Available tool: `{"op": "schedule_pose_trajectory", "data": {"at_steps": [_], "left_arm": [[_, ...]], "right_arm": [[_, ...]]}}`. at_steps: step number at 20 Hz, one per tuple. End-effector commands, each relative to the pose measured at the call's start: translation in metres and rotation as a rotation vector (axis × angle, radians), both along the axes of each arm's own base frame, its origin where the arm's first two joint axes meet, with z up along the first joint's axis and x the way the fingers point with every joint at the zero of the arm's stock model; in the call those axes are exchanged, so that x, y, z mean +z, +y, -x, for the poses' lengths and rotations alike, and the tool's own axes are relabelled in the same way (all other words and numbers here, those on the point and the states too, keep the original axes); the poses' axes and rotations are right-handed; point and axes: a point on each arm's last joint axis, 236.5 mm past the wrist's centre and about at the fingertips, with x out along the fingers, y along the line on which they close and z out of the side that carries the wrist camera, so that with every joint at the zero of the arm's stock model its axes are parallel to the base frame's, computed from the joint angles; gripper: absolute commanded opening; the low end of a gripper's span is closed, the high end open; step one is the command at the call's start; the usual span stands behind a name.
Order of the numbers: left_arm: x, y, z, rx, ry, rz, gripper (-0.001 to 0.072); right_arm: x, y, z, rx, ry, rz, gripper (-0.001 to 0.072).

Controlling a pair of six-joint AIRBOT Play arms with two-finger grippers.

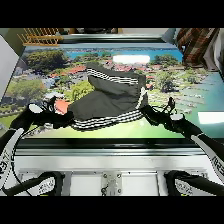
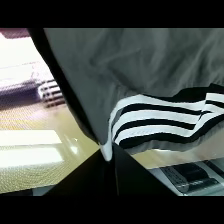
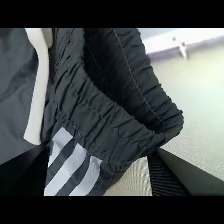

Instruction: Fold the clothes and pants, and hang the long-sleeved shirts on hangers.

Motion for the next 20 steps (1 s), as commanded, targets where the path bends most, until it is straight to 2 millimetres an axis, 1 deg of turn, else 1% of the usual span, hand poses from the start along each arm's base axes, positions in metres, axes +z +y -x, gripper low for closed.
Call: {"op": "schedule_pose_trajectory", "data": {"at_steps": [1,2,3,4,5,6,7,8,9,10,11,12,13,14,15,16,17,18,19,20], "left_arm": [[0.000,0.000,0.000,0.000,-0.001,-0.001,0.0007],[0.000,0.000,0.000,0.000,-0.001,-0.001,0.0006],[0.000,0.000,0.000,0.000,-0.001,-0.001,0.0006],[0.000,0.000,0.000,0.000,-0.001,-0.001,0.0006],[0.001,0.000,-0.001,0.000,-0.005,-0.002,0.0007],[0.007,0.002,-0.005,0.001,-0.027,-0.008,0.0006],[0.021,0.005,-0.013,0.007,-0.069,-0.011,0.0006],[0.047,0.009,-0.026,0.009,-0.137,-0.015,0.0006],[0.081,0.014,-0.040,0.010,-0.222,-0.021,0.0006],[0.129,0.018,-0.053,0.006,-0.333,-0.028,0.0006],[0.182,0.021,-0.062,-0.002,-0.453,-0.042,0.0006],[0.245,0.022,-0.063,-0.009,-0.593,-0.066,0.0006],[0.305,0.021,-0.059,-0.010,-0.736,-0.090,0.0006],[0.371,0.018,-0.046,-0.008,-0.906,-0.121,0.0006],[0.429,0.013,-0.027,-0.006,-1.061,-0.146,0.0006],[0.486,0.006,-0.001,0.003,-1.224,-0.163,0.0006],[0.531,0.001,0.027,0.013,-1.363,-0.171,0.0006],[0.571,-0.004,0.057,0.028,-1.495,-0.171,0.0006],[0.600,-0.008,0.084,0.040,-1.596,-0.166,0.0006],[0.623,-0.011,0.107,0.050,-1.679,-0.159,0.0006]], "right_arm": [[-0.008,0.001,-0.003,0.009,-0.004,0.019,0.0338],[-0.007,0.001,-0.003,0.029,-0.017,0.033,0.0165],[-0.006,0.002,-0.003,0.046,-0.026,0.044,0.0082],[-0.005,0.003,-0.003,0.064,-0.034,0.048,0.0018],[0.000,0.004,-0.004,0.081,-0.048,0.055,0.0018],[0.008,0.006,-0.006,0.109,-0.070,0.064,0.0017],[0.023,0.009,-0.010,0.153,-0.106,0.075,0.0016],[0.045,0.010,-0.015,0.200,-0.154,0.087,0.0016],[0.077,0.011,-0.023,0.244,-0.220,0.091,0.0016],[0.116,0.012,-0.029,0.274,-0.287,0.084,0.0016],[0.165,0.013,-0.033,0.305,-0.366,0.075,0.0016],[0.214,0.015,-0.031,0.334,-0.441,0.073,0.0016],[0.266,0.018,-0.023,0.357,-0.520,0.074,0.0016],[0.313,0.021,-0.010,0.373,-0.595,0.084,0.0016],[0.360,0.024,0.008,0.385,-0.677,0.092,0.0016],[0.398,0.028,0.029,0.387,-0.745,0.085,0.0016],[0.433,0.029,0.050,0.375,-0.811,0.073,0.0016],[0.462,0.030,0.073,0.353,-0.868,0.051,0.0016],[0.485,0.030,0.095,0.330,-0.914,0.028,0.0016],[0.498,0.030,0.114,0.309,-0.938,-0.003,0.0016]]}}
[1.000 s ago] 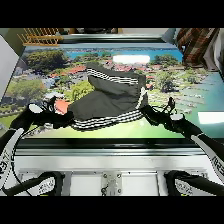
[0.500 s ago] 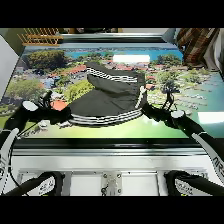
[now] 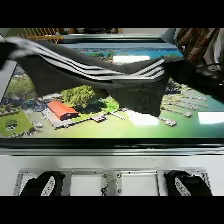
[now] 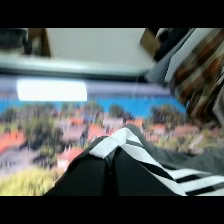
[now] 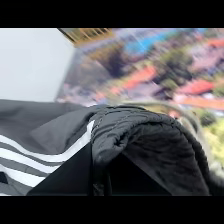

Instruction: Fold the clothes and pants, and hang the long-sleeved shirts on hangers.

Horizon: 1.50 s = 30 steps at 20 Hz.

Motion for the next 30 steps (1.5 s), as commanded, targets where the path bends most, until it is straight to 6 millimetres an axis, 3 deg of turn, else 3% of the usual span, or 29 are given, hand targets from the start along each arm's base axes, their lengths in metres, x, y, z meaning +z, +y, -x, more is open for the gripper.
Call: {"op": "schedule_pose_trajectory", "data": {"at_steps": [1,3,5,7,9,13,16,18,20,22,25,27,30], "left_arm": [[0.116,-0.011,0.105,0.006,-0.394,0.017,0.0006],[0.131,-0.012,0.117,0.006,-0.438,0.014,0.0006],[0.128,-0.012,0.100,0.000,-0.405,0.012,0.0006],[0.105,-0.010,0.055,-0.010,-0.288,0.030,0.0006],[0.063,-0.006,-0.005,-0.013,-0.132,0.060,0.0006],[-0.065,-0.019,-0.127,-0.058,0.207,0.087,0.0006],[-0.155,-0.040,-0.192,-0.103,0.391,0.066,0.0006],[-0.196,-0.049,-0.226,-0.116,0.468,0.067,0.0006],[-0.218,-0.053,-0.252,-0.123,0.499,0.065,0.0006],[-0.228,-0.056,-0.267,-0.133,0.522,0.068,0.0006],[-0.234,-0.061,-0.261,-0.184,0.583,0.034,0.0006],[-0.235,-0.057,-0.243,-0.196,0.652,0.030,0.0005],[-0.243,-0.046,-0.207,-0.155,0.723,-0.052,0.0005]], "right_arm": [[0.072,0.002,0.084,-0.006,-0.099,-0.105,0.0016],[0.072,0.001,0.107,-0.021,-0.051,-0.145,0.0016],[0.047,-0.003,0.117,-0.054,0.088,-0.149,0.0016],[0.002,-0.011,0.120,-0.095,0.279,-0.095,0.0016],[-0.037,-0.015,0.113,-0.112,0.426,-0.051,0.0016],[-0.112,-0.020,0.063,-0.118,0.629,0.003,0.0016],[-0.164,-0.027,0.001,-0.138,0.700,0.035,0.0017],[-0.193,-0.033,-0.040,-0.184,0.720,0.017,0.0016],[-0.222,-0.038,-0.071,-0.213,0.742,0.012,0.0016],[-0.238,-0.040,-0.087,-0.191,0.738,0.059,0.0016],[-0.237,-0.046,-0.095,-0.186,0.700,0.121,0.0016],[-0.230,-0.056,-0.086,-0.197,0.680,0.189,0.0016],[-0.232,-0.077,-0.047,-0.190,0.735,0.360,0.0016]]}}
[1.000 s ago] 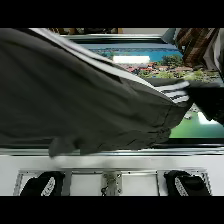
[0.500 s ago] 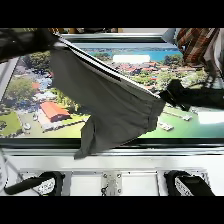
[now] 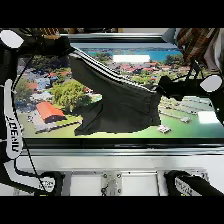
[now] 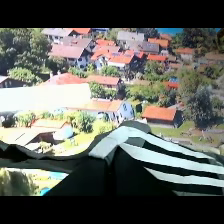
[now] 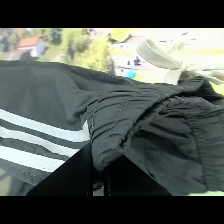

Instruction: Fold the clothes and pants, and hang the long-sleeved shirts on hangers.

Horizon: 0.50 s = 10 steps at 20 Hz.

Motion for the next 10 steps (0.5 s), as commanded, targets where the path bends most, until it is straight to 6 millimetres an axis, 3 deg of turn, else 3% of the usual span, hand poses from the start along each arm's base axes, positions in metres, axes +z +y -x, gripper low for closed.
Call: {"op": "schedule_pose_trajectory", "data": {"at_steps": [1,4,10], "left_arm": [[-0.018,0.010,0.043,0.004,0.102,-0.091,0.0006],[-0.052,0.011,0.089,0.013,0.178,-0.107,0.0006],[-0.177,0.009,0.182,0.052,0.364,-0.111,0.0006]], "right_arm": [[-0.006,-0.028,0.039,0.058,0.082,0.183,0.0017],[-0.015,-0.037,0.075,0.091,0.153,0.242,0.0016],[-0.078,-0.043,0.142,0.107,0.306,0.262,0.0017]]}}
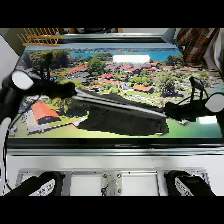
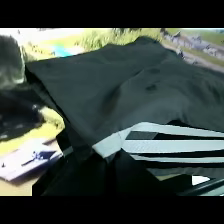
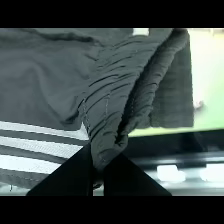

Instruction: Fold the clothes and pants, and hang the long-sleeved shirts on hangers.

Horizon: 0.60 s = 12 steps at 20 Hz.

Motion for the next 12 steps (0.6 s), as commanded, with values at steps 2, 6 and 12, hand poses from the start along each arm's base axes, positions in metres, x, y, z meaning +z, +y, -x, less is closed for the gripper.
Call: {"op": "schedule_pose_trajectory", "data": {"at_steps": [2,6,12], "left_arm": [[-0.082,-0.002,0.055,0.031,0.075,-0.028,0.0006],[-0.124,-0.005,0.073,0.045,0.091,-0.049,0.0006],[-0.130,-0.007,0.087,0.021,0.145,-0.051,0.0013]], "right_arm": [[-0.047,-0.006,0.045,0.001,0.105,0.028,0.0017],[-0.082,-0.007,0.054,-0.023,0.107,0.029,0.0017],[-0.093,0.000,0.057,-0.041,0.109,-0.009,0.0060]]}}
